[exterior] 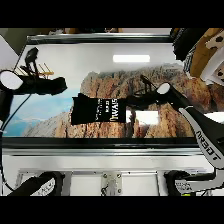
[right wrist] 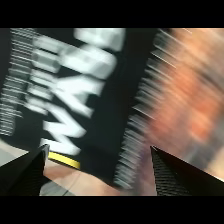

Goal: Fold the clothes and pants, and hang the long-sleeved shirts on hangers.

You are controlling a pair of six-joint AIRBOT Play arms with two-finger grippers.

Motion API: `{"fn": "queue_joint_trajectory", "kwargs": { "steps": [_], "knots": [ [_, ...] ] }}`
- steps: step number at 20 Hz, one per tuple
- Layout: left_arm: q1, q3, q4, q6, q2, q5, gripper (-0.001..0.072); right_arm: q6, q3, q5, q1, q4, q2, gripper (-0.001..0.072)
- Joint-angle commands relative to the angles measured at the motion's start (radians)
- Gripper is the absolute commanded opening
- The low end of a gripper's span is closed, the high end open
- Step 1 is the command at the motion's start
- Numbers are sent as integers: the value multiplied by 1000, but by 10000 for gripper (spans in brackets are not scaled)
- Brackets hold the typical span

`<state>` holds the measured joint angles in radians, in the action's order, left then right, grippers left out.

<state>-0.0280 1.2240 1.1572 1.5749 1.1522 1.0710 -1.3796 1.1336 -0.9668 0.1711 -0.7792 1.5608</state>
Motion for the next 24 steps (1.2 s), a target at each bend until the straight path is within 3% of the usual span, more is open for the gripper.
{"fn": "queue_joint_trajectory", "kwargs": {
  "steps": [1,5,8,12,13,16,20,24],
  "knots": [
    [-91,-100,2,-8,-46,-80,8,9,-132,-9,-106,65,28,713],
    [-126,-100,0,-8,-42,-92,8,211,-132,39,-58,365,119,713],
    [-126,-100,1,-8,-42,-91,8,306,-125,96,6,540,166,712],
    [-126,-100,0,-8,-42,-90,8,311,-34,104,103,557,232,704],
    [-126,-100,0,-8,-42,-86,8,311,-9,111,126,557,246,589],
    [-126,-100,0,-7,-42,-76,7,401,34,136,157,557,256,13],
    [-126,-100,1,-7,-42,-56,7,415,53,135,72,479,174,15],
    [-126,-100,1,-7,-42,-35,8,210,53,119,-223,120,-37,16]
  ]
}}
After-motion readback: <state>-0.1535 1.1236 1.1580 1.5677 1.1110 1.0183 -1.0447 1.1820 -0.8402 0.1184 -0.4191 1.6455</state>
